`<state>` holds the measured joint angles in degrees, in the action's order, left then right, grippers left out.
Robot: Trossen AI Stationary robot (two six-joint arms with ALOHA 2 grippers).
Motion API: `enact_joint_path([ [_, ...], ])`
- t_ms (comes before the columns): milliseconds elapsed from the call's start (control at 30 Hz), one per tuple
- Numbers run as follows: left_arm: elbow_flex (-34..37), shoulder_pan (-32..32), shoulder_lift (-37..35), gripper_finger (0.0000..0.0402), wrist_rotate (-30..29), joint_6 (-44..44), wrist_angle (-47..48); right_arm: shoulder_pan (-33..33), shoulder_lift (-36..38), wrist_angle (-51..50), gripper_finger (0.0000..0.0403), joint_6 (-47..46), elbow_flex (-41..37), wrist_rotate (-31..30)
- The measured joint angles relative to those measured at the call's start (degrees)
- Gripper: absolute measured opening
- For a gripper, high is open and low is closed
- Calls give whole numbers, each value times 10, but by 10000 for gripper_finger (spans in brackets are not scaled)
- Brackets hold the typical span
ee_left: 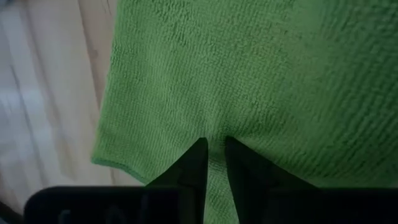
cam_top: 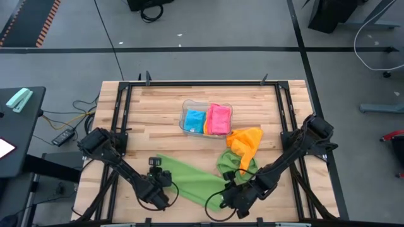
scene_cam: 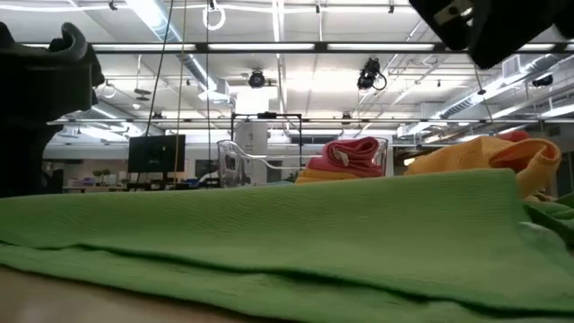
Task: Fold microfiber towels
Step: Fold the top green microfiber cloth
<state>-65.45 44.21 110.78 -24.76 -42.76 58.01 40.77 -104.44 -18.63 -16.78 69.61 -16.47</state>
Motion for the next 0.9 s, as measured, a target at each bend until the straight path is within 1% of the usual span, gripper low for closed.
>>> enact_joint_path([
  [100, -5, 4, -8, 60, 7, 14, 10, -8, 0, 0, 140, 0, -1, 0],
  [200, -19, 12, -28, 57, -4, 25, 8, -15, 0, 2, 140, 3, -1, 0],
  [300, -19, 14, -37, 59, -9, 3, 12, -23, -1, 9, 140, 5, -1, -5],
  [467, -19, 13, -42, 77, -14, -34, 0, -28, -22, 58, 140, 14, -1, -19],
  [567, -20, 8, -42, 86, -15, -31, -57, -27, -35, 79, 141, 23, -1, -23],
  [633, -20, 1, -42, 89, -30, -30, -109, -27, -40, 87, 142, 25, -1, -34],
  [767, -21, -14, -42, 83, -98, -31, -207, -27, -43, 105, 143, 29, -1, -55],
  [800, -20, -16, -42, 80, -113, -31, -223, -25, -43, 110, 143, 28, -1, -61],
  [900, -20, -18, -42, 71, -114, -11, -230, -18, -43, 145, 143, 32, -14, -73],
])
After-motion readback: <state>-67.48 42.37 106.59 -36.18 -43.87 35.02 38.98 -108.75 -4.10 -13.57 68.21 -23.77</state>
